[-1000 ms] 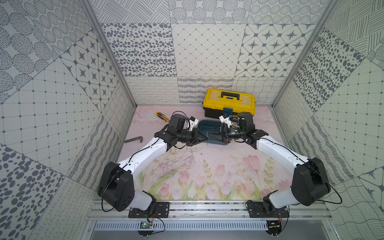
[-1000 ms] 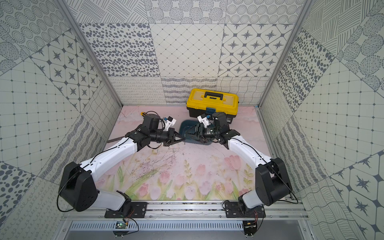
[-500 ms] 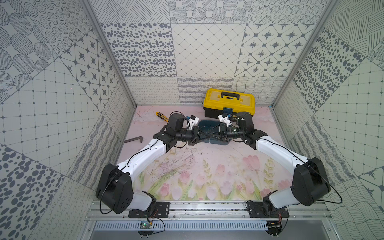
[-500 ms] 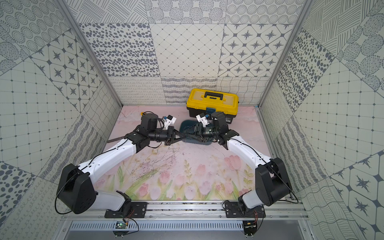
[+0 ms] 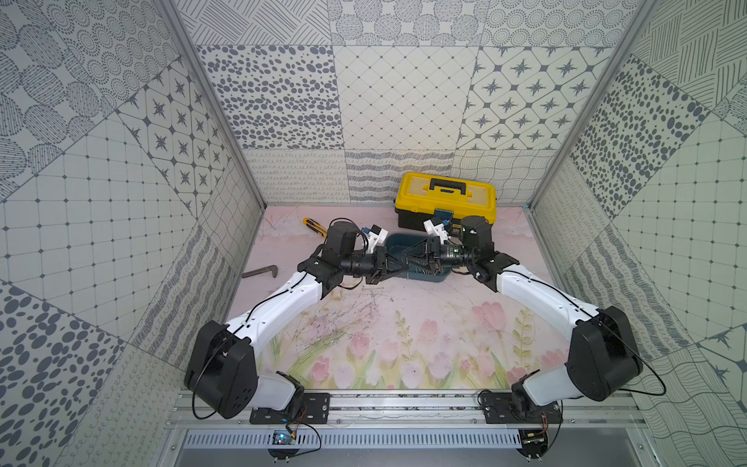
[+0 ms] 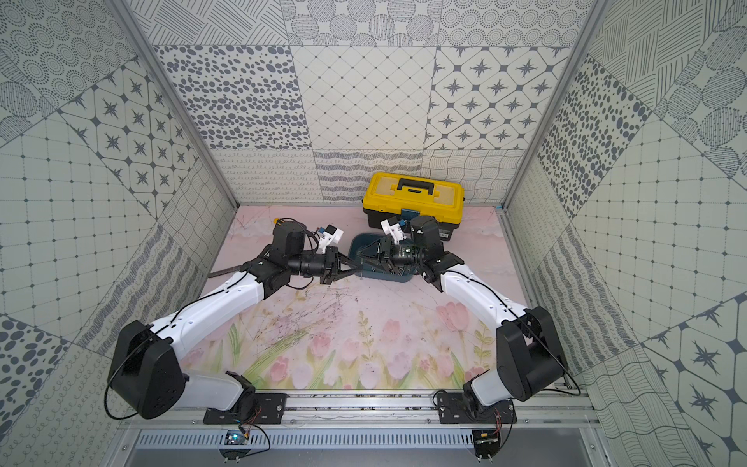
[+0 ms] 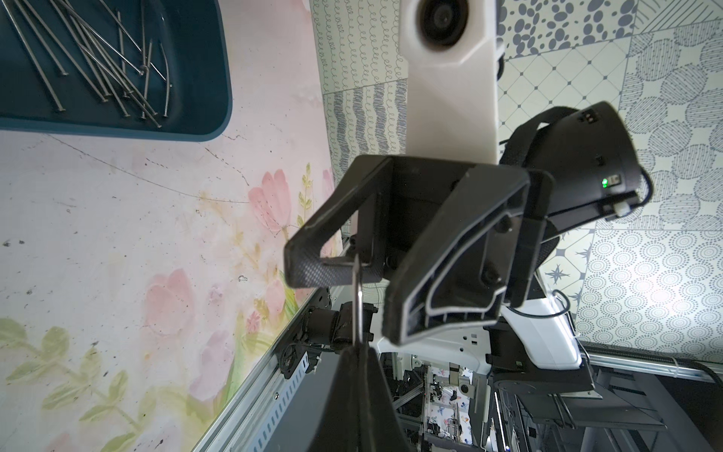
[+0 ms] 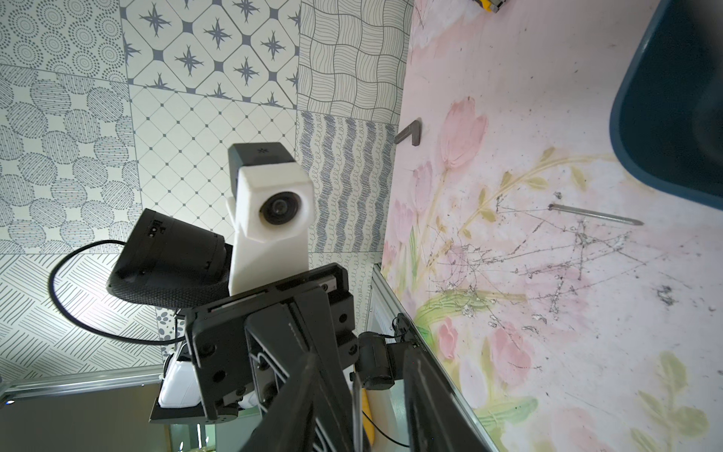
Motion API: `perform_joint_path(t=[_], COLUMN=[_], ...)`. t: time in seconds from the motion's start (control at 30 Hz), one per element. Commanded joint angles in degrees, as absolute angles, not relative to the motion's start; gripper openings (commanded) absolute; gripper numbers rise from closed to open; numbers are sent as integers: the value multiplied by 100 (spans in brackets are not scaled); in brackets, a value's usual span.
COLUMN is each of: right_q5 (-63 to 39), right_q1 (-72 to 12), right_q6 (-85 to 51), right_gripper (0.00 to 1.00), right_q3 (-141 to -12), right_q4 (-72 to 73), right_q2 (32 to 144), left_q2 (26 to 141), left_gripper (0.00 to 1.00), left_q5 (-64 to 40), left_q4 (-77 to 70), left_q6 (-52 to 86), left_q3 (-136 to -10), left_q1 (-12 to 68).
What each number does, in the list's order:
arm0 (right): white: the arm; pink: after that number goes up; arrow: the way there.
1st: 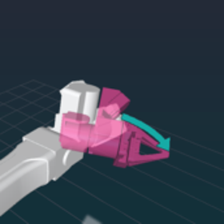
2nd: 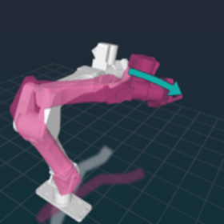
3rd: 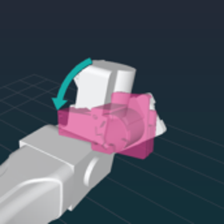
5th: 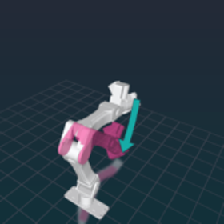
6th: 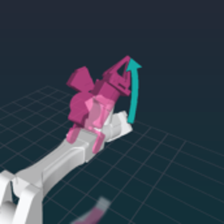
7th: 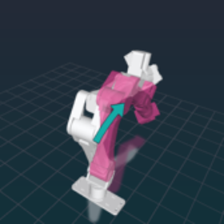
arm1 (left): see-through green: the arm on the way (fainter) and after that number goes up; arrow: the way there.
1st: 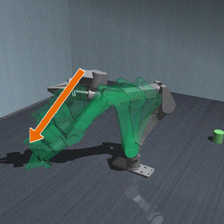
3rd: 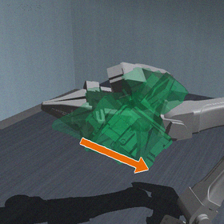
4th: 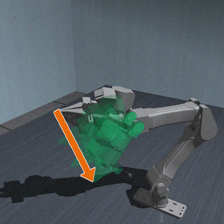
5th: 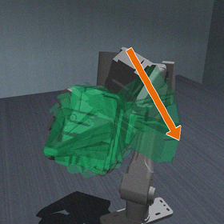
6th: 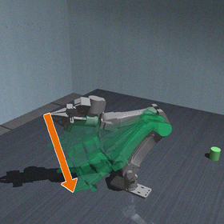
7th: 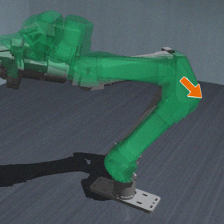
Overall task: Put the nails on the desktop into the storage box
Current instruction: Pick up the nail from the center of the board.
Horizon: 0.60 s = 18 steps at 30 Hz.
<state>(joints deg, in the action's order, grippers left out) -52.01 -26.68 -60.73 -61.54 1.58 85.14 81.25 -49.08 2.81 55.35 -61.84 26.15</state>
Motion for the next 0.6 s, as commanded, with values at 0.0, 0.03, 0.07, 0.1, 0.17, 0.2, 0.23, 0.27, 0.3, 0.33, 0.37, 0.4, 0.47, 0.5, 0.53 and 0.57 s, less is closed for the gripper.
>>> perform_joint_path(t=[0.0, 0.03, 0.07, 0.1, 0.17, 0.2, 0.23, 0.27, 0.3, 0.33, 0.37, 0.4, 0.47, 0.5, 0.53, 0.57], right_q5=[-5156, -5147, -5146, -5136, -5133, -5144, -5146, -5143, -5142, -5143, -5148, -5150, -5153, -5151, -5150, -5143], right_q1=[-2707, -2705, -2707, -2707, -2707, -2707, -2703, -2705, -2707, -2703, -2705, -2702, -2715, -2713, -2713, -2716], right_q6=[-6052, -6047, -6047, -6047, -6047, -6055, -6062, -6072, -6081, -6075, -6075, -6067, -6015, -5957, -5896, -5816], right_gripper=[39, 38, 36, 35, 33, 32, 31, 30, 28, 26, 24, 22, 17, 15, 12, 10], right_q3=[-6198, -6201, -6199, -6199, -6206, -6215, -6221, -6219, -6221, -6222, -6224, -6233, -6249, -6267, -6278, -6291], right_q4=[414, 413, 409, 419, 429, 437, 452, 471, 488, 496, 499, 496, 447, 392, 328, 271], right_q2=[8609, 8617, 8627, 8629, 8654, 8672, 8691, 8697, 8705, 8710, 8712, 8719, 8705, 8697, 8683, 8665], left_q2=[8158, 8171, 8178, 8186, 8196, 8200, 8207, 8208, 8207, 8210, 8213, 8217, 8234, 8249, 8259, 8261], left_gripper=[0, 0, 0, 0, 0, 0, 0, 0, 0, 0, 0, 0, 0, 0, 0, 0], left_q5=[-5168, -5181, -5189, -5198, -5226, -5247, -5261, -5272, -5273, -5281, -5282, -5280, -5299, -5306, -5292, -5272], left_q4=[-156, -170, -188, -242, -330, -344, -354, -349, -343, -348, -350, -362, -415, -407, -383, -363], left_q6=[5568, 5579, 5601, 5630, 5698, 5710, 5721, 5722, 5728, 5731, 5737, 5743, 5764, 5770, 5761, 5752], left_q3=[-6249, -6246, -6238, -6227, -6200, -6197, -6201, -6201, -6195, -6188, -6184, -6172, -6171, -6181, -6191, -6200], left_q1=[2612, 2613, 2612, 2617, 2619, 2621, 2619, 2619, 2619, 2624, 2625, 2621, 2622, 2620, 2618, 2610])
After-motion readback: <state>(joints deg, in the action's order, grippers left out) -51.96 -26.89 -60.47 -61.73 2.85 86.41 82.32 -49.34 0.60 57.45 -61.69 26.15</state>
